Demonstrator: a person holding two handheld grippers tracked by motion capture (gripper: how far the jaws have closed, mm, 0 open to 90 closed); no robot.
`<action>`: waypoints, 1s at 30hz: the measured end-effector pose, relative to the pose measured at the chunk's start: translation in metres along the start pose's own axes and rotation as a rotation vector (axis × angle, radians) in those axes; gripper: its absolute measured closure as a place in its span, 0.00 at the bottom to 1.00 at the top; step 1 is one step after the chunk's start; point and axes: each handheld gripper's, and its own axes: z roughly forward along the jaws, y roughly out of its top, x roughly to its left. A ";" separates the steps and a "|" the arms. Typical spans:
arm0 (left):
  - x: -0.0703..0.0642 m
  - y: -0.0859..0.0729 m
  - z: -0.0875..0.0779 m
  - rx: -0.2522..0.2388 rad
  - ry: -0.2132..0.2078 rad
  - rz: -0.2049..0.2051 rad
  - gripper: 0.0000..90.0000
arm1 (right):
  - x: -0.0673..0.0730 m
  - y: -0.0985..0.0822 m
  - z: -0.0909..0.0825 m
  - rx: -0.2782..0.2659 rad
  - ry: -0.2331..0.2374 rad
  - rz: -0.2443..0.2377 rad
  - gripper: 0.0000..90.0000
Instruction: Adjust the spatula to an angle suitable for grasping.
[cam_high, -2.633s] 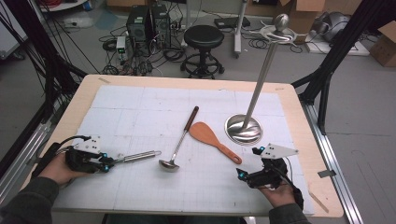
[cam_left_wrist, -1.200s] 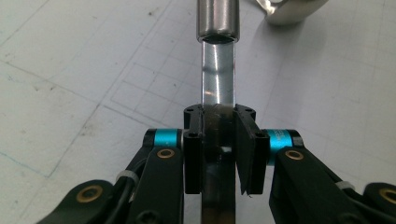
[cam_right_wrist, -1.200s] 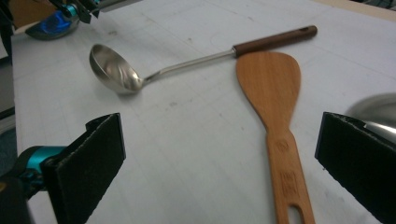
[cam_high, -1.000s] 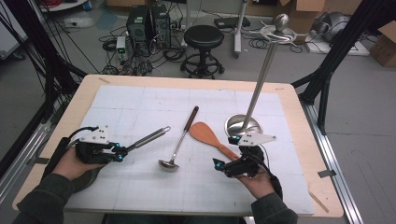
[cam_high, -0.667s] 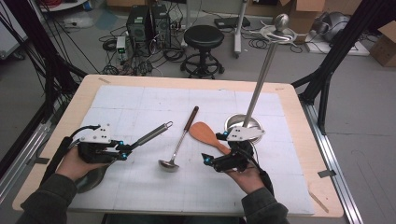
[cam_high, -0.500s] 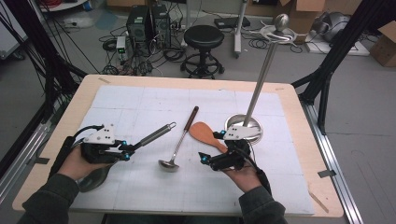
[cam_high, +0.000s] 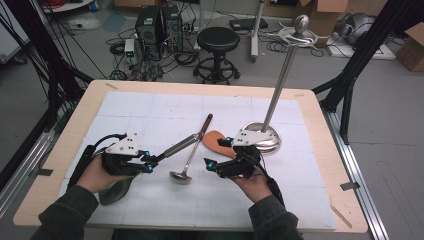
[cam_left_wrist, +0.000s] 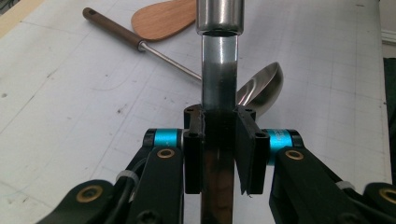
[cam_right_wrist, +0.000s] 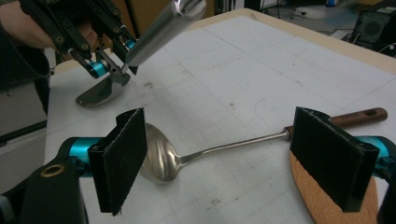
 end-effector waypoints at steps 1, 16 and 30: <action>-0.001 0.002 0.001 -0.003 -0.002 0.001 0.83 | 0.001 0.001 0.001 -0.002 0.003 -0.001 0.20; -0.010 0.032 0.027 -0.012 -0.046 0.041 0.83 | 0.011 0.023 0.012 -0.035 0.101 -0.001 0.46; -0.009 0.034 0.032 -0.018 -0.066 0.023 0.82 | 0.001 0.023 0.015 -0.038 0.186 0.123 0.67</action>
